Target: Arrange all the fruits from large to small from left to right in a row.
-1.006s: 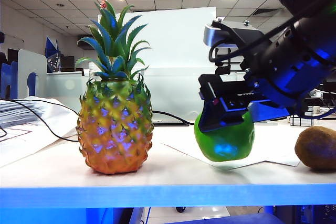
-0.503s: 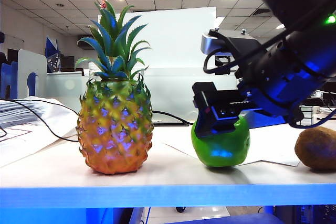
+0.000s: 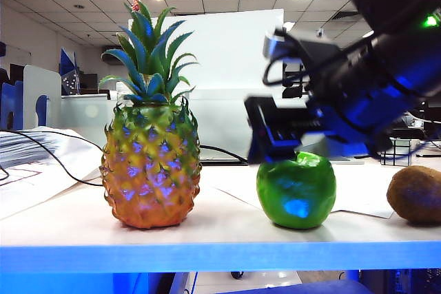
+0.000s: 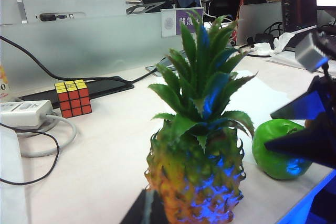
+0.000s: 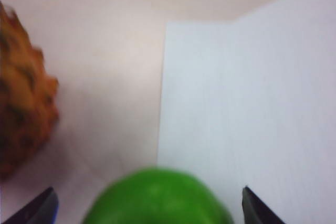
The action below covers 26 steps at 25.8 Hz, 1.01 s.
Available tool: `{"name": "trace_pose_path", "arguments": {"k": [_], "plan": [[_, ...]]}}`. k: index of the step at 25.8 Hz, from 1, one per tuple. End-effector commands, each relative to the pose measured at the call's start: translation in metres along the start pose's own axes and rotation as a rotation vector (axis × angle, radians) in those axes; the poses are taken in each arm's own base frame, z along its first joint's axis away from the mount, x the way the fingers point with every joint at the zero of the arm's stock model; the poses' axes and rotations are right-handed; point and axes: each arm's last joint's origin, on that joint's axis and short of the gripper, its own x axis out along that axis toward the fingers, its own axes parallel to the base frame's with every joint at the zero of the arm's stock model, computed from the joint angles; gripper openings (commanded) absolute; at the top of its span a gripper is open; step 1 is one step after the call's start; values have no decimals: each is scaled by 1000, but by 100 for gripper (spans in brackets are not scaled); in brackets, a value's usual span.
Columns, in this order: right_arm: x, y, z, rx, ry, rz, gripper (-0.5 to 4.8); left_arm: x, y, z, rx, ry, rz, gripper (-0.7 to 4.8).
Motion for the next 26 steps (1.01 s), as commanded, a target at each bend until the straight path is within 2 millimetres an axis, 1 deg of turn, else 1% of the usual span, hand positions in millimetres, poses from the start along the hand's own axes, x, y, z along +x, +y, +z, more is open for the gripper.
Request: {"name": "trace_pose_path", "arguments": {"k": [1, 3, 4, 5, 6, 7, 8, 9, 10, 11, 12, 13, 14, 15, 16, 17, 18, 19, 20, 21, 23, 26], "plan": [[-1, 1, 17, -16, -152, -32, 479, 0, -1, 2, 4, -15, -22, -5], [-6, 2, 31, 10, -278, -12, 479, 0, -1, 2, 3, -15, -23, -5], [-16, 2, 45, 27, -401, 34, 479, 0, -1, 2, 4, -16, -23, -5], [-25, 2, 56, 28, -484, 73, 479, 0, -1, 2, 4, -18, -22, -6], [-45, 2, 73, 43, -637, 114, 343, 0, -1, 3, 0, -26, -19, -6], [-61, 0, 83, 50, -729, 118, 152, 0, 0, 5, -6, -36, -18, -6], [-89, -6, 97, 36, -869, 103, -3, -1, 0, 9, -15, -56, -16, -6], [-108, -11, 104, 34, -945, 92, -7, -2, 0, 13, -16, -71, -12, -6], [-137, -19, 109, 56, -1029, 90, -8, -3, 0, 20, -31, -101, 4, -6], [-153, -24, 110, 65, -1053, 93, -7, -4, 1, 24, -43, -117, 17, -6], [-176, -31, 105, 63, -1045, 100, -7, -4, 1, 28, -60, -137, 30, -6], [-187, -35, 98, 49, -1006, 109, -7, -4, 1, 28, -62, -135, 37, -6], [-201, -41, 83, 56, -920, 135, -7, -4, 3, 26, -91, -122, 84, -5], [-209, -44, 72, 77, -861, 169, -7, -4, 3, 26, -124, -118, 96, -6], [-221, -50, 50, 118, -758, 214, -7, -4, 3, 26, -167, -120, 97, -5], [-230, -54, 33, 148, -694, 248, -7, -4, 3, 26, -195, -128, 95, -6], [-229, -54, 25, 182, -582, 300, -7, -4, 3, 27, -216, -136, 92, -6], [-234, -55, 22, 192, -460, 308, -7, -5, 4, 28, -222, -147, 109, -6], [-233, -55, 22, 147, -344, 297, -7, -5, 3, 29, -232, -152, 77, -6], [-232, -54, 20, 133, -267, 309, -7, -4, 3, 29, -249, -150, 80, -6], [-229, -54, 17, 133, -203, 300, -7, -4, 3, 27, -255, -129, 73, -6], [-229, -54, 17, 140, -208, 269, -7, -3, 3, 20, -295, -66, 86, -5]]}}
